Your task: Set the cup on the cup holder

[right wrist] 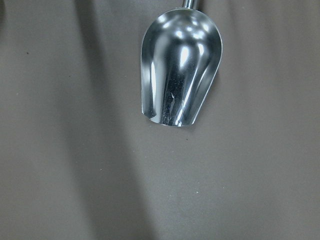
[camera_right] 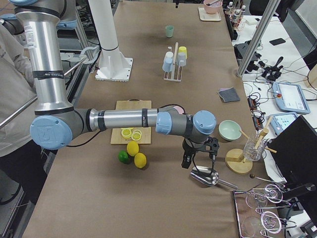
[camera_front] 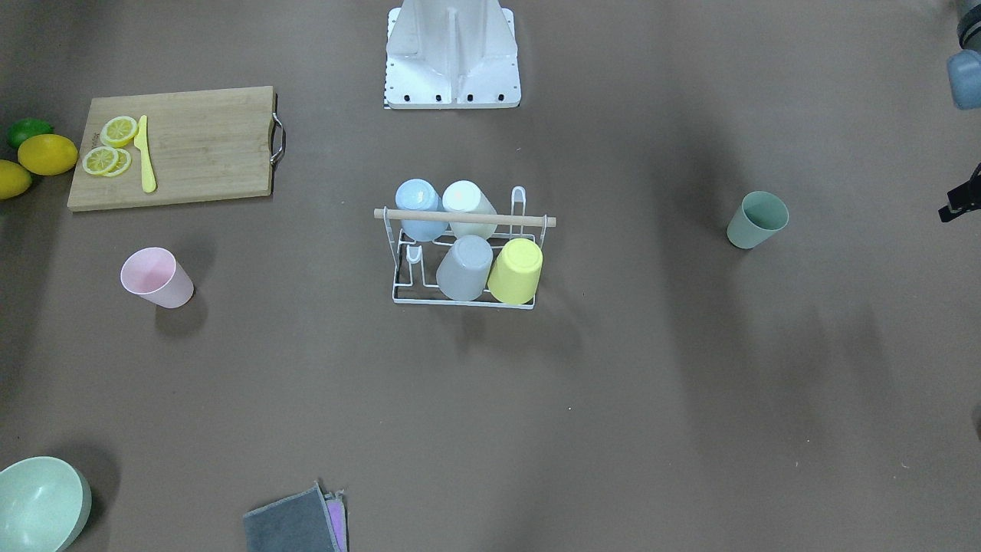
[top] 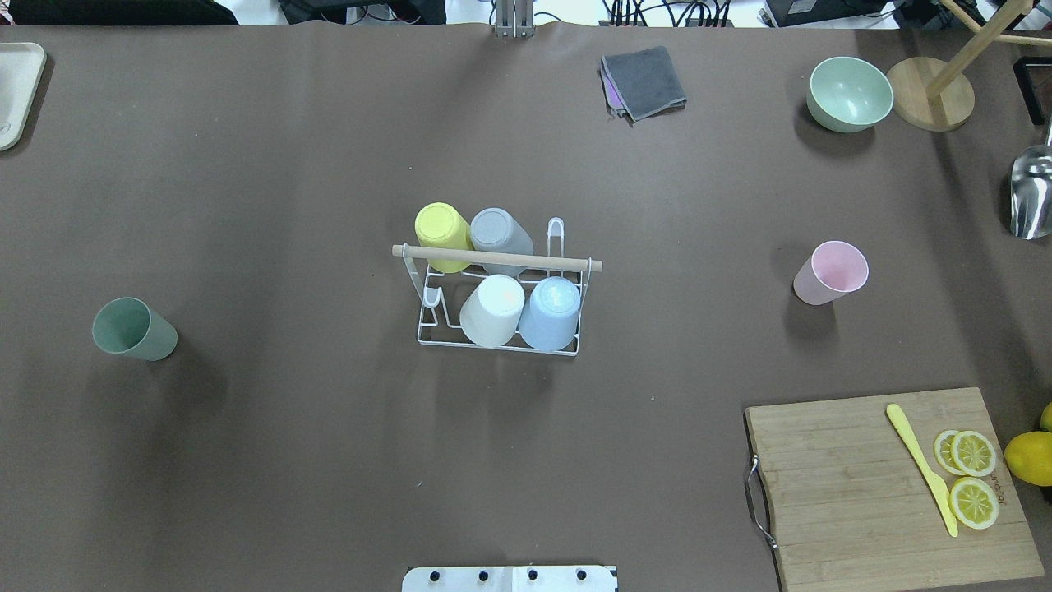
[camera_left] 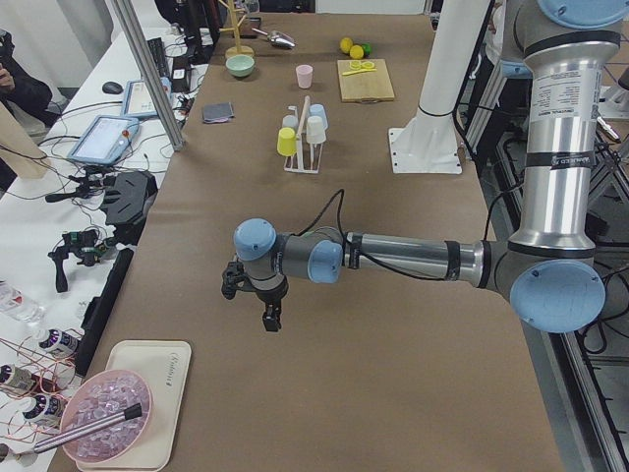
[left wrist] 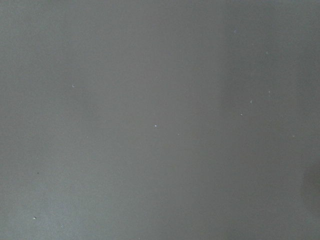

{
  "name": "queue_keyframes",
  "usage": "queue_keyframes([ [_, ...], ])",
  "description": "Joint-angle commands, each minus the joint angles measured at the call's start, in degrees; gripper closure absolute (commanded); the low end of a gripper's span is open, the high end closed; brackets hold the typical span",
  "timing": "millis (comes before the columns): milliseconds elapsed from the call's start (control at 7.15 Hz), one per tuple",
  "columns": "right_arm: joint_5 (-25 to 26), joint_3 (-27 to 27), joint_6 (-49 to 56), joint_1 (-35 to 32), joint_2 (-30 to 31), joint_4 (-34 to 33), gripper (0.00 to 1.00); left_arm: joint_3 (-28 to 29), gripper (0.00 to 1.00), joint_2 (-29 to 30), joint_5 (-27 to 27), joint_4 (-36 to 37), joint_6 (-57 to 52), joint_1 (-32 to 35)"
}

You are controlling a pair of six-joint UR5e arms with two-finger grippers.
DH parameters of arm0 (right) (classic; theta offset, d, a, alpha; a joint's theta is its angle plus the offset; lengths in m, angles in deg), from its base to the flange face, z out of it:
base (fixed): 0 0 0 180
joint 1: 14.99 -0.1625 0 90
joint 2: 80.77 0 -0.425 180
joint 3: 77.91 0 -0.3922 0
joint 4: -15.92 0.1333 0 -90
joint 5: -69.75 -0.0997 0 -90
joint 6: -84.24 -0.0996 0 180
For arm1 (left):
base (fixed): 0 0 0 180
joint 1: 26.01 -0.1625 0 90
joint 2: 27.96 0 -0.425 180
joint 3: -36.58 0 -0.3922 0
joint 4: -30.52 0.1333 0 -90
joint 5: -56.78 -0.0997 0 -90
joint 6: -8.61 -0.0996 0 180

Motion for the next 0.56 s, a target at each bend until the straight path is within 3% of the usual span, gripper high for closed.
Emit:
queue_keyframes([
  [0, -0.17, -0.09, 0.27, 0.0, 0.17, 0.0, 0.01, -0.35, 0.03, -0.01, -0.09, 0.07, -0.3, 0.0],
  [420, -0.17, 0.35, -0.17, 1.13, -0.44, 0.0, 0.0, -0.09, 0.03, -0.45, -0.09, 0.07, -0.05, 0.09],
])
